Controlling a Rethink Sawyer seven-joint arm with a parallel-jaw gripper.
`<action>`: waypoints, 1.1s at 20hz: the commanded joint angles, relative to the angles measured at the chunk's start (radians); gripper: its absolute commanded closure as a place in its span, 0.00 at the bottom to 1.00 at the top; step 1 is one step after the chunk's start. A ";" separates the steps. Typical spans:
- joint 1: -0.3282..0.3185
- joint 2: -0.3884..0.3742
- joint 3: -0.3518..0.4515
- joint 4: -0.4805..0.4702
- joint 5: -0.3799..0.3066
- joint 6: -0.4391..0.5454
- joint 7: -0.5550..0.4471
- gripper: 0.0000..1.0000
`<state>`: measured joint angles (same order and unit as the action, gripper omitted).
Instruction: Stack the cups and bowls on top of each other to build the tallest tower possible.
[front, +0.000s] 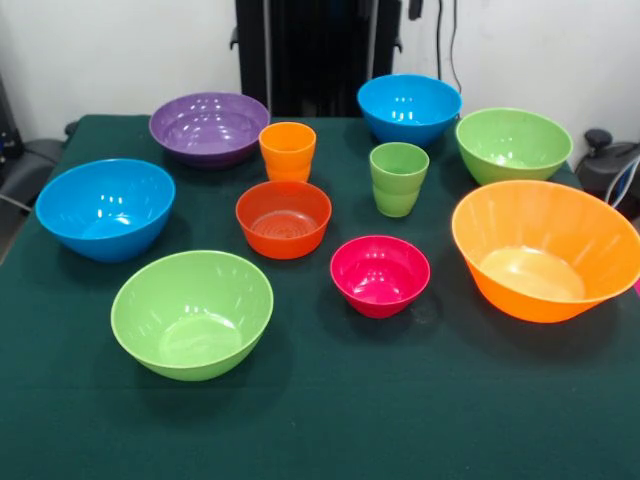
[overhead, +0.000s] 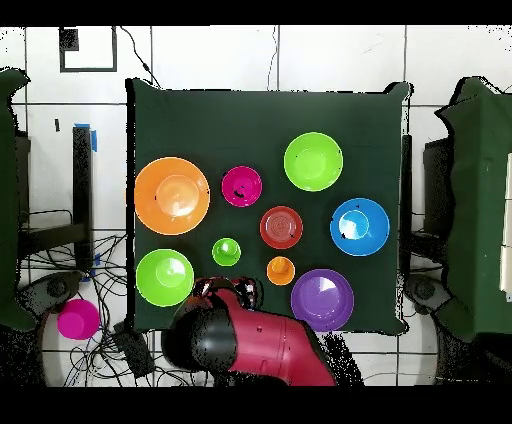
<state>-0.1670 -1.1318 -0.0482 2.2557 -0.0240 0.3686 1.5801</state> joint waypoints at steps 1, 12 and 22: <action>-0.027 0.279 0.025 0.138 -0.111 -0.284 0.157 0.00; -0.084 0.385 0.052 0.122 -0.144 -0.377 0.143 0.00; -0.069 0.350 0.048 0.132 -0.157 -0.386 0.158 0.00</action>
<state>-0.2418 -0.8063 -0.0519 2.3559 -0.1372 0.0037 1.5889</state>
